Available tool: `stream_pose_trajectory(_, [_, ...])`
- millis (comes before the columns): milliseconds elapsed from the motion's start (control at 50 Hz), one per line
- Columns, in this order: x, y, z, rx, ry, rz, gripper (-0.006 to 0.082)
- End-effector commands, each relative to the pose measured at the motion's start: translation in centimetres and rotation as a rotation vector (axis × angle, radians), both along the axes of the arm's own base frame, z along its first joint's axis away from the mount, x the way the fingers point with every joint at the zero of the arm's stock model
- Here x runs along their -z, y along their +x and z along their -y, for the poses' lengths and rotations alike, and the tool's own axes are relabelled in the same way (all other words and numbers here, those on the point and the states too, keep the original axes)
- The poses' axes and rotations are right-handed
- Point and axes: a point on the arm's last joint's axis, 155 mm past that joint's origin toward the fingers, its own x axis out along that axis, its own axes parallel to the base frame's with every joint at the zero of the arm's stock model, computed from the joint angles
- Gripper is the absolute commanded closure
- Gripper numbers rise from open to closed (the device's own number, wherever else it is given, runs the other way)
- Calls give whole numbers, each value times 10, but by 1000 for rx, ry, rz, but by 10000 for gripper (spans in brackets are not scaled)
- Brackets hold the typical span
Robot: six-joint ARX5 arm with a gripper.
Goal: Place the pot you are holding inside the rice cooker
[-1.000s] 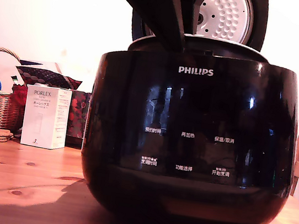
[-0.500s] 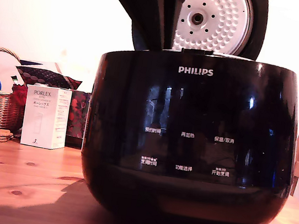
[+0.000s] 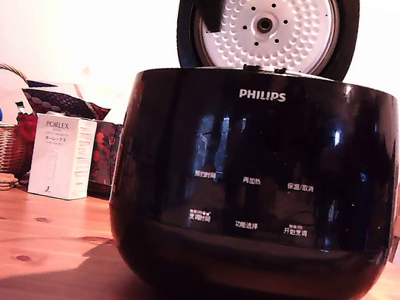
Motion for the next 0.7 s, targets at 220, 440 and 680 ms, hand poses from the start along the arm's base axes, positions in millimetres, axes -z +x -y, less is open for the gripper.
stream_pose_trajectory(220, [-3,48,-37,-530,-70,1,791])
stream_pose_trajectory(440, [-28,87,-68,-818,-235,27,791])
stream_pose_trajectory(680, [-80,123,-115,-1017,-456,125,791])
